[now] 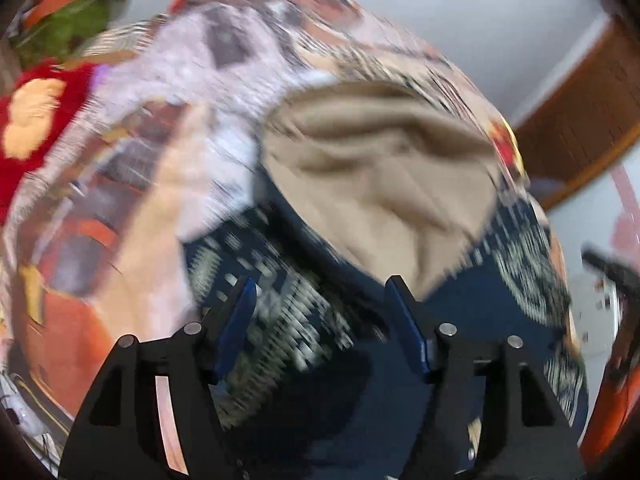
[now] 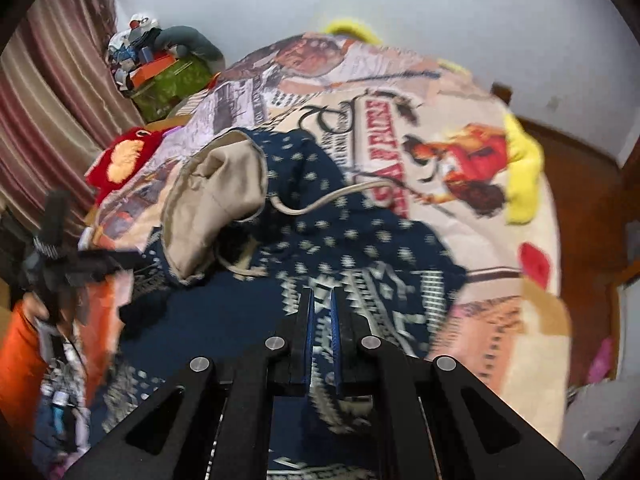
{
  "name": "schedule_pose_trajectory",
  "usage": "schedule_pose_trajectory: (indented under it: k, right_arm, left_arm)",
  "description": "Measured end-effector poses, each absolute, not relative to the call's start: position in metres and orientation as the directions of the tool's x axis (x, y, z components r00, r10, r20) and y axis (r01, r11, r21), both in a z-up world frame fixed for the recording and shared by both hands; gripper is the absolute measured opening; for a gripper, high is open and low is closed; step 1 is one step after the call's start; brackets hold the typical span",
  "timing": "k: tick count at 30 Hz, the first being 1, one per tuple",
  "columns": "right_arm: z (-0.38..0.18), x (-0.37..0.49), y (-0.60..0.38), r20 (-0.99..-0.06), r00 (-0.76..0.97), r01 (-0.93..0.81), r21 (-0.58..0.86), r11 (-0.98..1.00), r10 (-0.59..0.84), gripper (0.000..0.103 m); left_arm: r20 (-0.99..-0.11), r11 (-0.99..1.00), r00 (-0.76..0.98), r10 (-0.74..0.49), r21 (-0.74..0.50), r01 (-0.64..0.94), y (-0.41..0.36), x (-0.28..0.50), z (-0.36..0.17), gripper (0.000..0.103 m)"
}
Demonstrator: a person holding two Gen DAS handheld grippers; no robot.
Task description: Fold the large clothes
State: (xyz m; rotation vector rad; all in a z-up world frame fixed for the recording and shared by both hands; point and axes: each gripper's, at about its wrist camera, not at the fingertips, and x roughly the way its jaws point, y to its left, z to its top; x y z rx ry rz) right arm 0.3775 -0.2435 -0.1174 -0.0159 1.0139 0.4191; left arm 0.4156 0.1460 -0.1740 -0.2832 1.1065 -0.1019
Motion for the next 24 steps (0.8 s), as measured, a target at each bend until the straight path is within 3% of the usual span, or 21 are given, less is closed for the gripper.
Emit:
schedule_pose_trajectory:
  k: [6, 13, 15, 17, 18, 21, 24]
  right_arm:
    - [-0.137, 0.377, -0.266, -0.833, 0.453, -0.267, 0.213, 0.940, 0.318, 0.004]
    - [-0.165, 0.392, -0.280, -0.859, 0.434, -0.192, 0.206, 0.959, 0.272, 0.004]
    - [-0.169, 0.395, -0.284, -0.861, 0.437, -0.173, 0.203, 0.964, 0.260, 0.004]
    - [-0.171, 0.394, -0.285, -0.859, 0.447, -0.162, 0.197, 0.967, 0.249, 0.004]
    - [-0.171, 0.394, -0.286, -0.859, 0.445, -0.162, 0.201, 0.966, 0.253, 0.004]
    - [-0.173, 0.394, -0.283, -0.861, 0.431, -0.173, 0.217, 0.961, 0.272, 0.004]
    - [-0.168, 0.391, -0.278, -0.859, 0.433, -0.196, 0.206, 0.959, 0.273, 0.004]
  left_arm:
    - [-0.887, 0.961, 0.433, -0.159, -0.239, -0.137, 0.179, 0.475, -0.191, 0.066]
    - [-0.892, 0.933, 0.413, -0.185, -0.291, -0.210, 0.186, 0.533, -0.236, 0.065]
    - [-0.885, 0.935, 0.434, -0.167, -0.282, -0.216, 0.181, 0.545, -0.239, 0.052]
    - [-0.891, 0.941, 0.436, -0.127, -0.247, -0.231, 0.174, 0.555, -0.240, 0.012]
    - [-0.898, 0.954, 0.436, -0.057, -0.177, -0.240, 0.166, 0.561, -0.237, 0.006]
    - [-0.858, 0.981, 0.509, 0.077, -0.025, -0.191, 0.136, 0.558, -0.210, 0.006]
    - [-0.797, 0.997, 0.602, 0.052, 0.004, -0.081, 0.105, 0.539, -0.168, 0.005]
